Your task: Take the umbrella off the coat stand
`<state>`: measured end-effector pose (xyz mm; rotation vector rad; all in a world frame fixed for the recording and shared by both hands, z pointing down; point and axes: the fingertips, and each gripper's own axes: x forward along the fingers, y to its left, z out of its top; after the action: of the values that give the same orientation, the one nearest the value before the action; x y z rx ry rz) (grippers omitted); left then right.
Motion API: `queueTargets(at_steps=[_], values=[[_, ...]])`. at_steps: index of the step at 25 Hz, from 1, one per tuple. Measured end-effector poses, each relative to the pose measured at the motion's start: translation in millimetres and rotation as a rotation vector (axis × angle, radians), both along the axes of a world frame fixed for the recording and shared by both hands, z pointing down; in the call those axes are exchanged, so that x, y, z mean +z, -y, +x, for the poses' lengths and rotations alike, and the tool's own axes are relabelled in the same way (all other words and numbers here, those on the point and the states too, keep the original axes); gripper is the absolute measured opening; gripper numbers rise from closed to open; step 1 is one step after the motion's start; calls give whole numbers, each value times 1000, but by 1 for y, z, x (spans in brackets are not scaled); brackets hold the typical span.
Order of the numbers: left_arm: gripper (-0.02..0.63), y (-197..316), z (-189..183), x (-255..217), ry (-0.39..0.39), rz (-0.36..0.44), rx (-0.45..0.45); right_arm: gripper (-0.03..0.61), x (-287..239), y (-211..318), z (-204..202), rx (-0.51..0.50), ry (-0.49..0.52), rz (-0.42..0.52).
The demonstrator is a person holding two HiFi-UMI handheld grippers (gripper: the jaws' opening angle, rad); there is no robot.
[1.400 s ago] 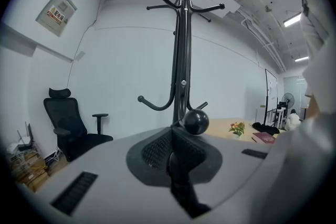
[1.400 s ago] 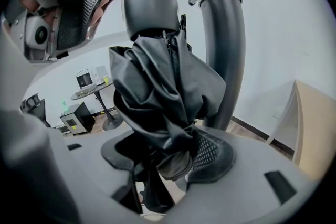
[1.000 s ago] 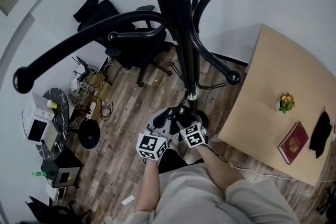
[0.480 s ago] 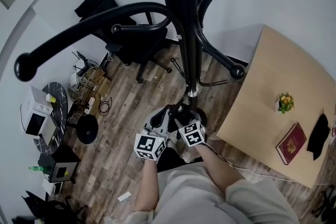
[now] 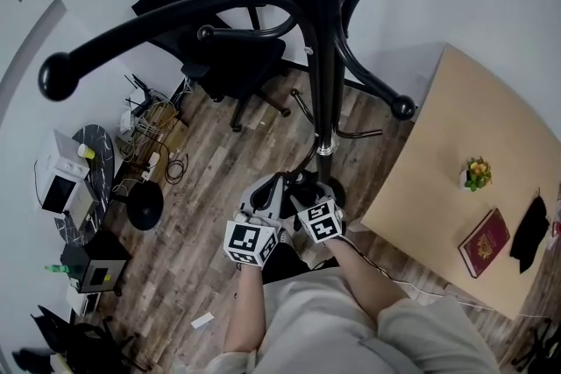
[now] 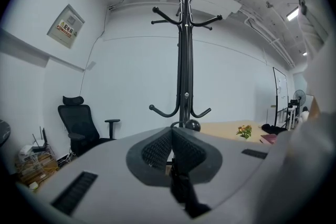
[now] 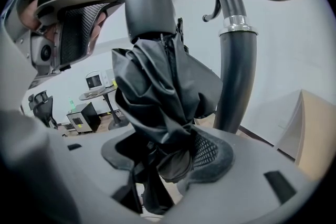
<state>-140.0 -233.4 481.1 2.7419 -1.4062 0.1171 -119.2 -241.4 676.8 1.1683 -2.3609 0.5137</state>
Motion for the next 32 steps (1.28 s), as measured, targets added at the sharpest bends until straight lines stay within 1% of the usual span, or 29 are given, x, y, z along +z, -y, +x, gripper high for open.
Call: queueTargets(at_steps=[8, 13, 17, 21, 28, 32], values=[[21, -10, 1, -5, 30, 9, -26, 256, -5, -5, 0, -10, 12, 4], [21, -14, 2, -9, 22, 17, -41, 256, -5, -7, -3, -38, 17, 18], [21, -16, 3, -10, 24, 21, -46, 256, -6, -13, -2, -50, 12, -6], [20, -19, 4, -11, 27, 24, -57, 256, -7, -16, -1, -49, 18, -10], [20, -24, 8, -14, 41, 28, -63, 256, -11, -18, -4, -47, 43, -13], [20, -30, 12, -17, 52, 49, -37, 256, -10, -23, -3, -53, 41, -15]])
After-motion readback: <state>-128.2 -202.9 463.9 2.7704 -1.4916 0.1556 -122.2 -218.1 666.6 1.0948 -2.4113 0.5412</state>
